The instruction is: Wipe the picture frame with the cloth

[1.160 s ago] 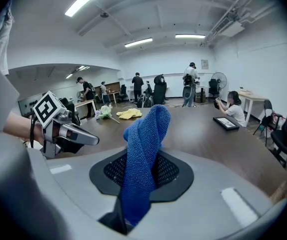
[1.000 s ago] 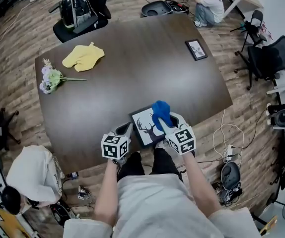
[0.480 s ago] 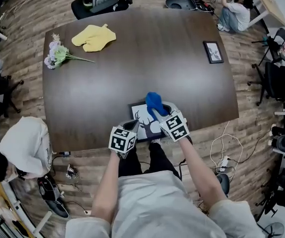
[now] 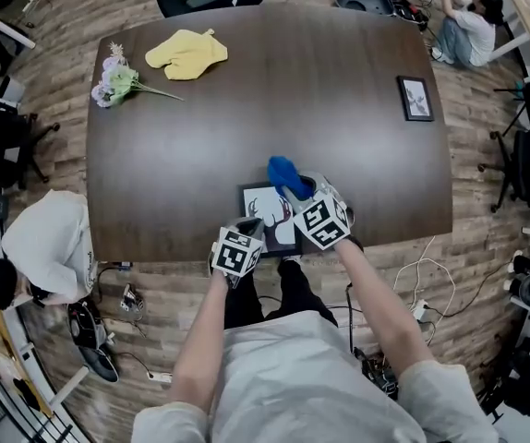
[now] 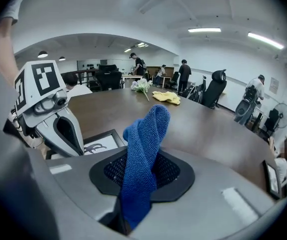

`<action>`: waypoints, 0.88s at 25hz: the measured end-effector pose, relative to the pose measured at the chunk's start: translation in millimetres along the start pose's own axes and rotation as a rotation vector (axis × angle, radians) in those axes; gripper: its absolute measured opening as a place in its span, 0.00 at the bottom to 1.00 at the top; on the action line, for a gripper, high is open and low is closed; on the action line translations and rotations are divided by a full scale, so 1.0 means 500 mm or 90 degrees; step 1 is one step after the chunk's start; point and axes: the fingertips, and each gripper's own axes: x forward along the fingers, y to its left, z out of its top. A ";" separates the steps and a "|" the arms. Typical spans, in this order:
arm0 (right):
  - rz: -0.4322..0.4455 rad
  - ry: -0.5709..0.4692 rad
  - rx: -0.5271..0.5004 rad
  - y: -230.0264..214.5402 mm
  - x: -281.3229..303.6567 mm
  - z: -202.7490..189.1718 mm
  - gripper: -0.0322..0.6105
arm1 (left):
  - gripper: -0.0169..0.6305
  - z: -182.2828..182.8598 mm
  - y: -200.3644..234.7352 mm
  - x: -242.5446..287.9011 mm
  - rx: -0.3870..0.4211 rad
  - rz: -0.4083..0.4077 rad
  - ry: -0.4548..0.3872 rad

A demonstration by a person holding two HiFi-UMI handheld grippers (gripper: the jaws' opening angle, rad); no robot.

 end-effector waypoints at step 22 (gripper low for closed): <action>0.069 0.070 -0.157 0.116 0.027 -0.095 0.18 | 0.11 -0.008 0.002 0.009 0.017 0.014 0.041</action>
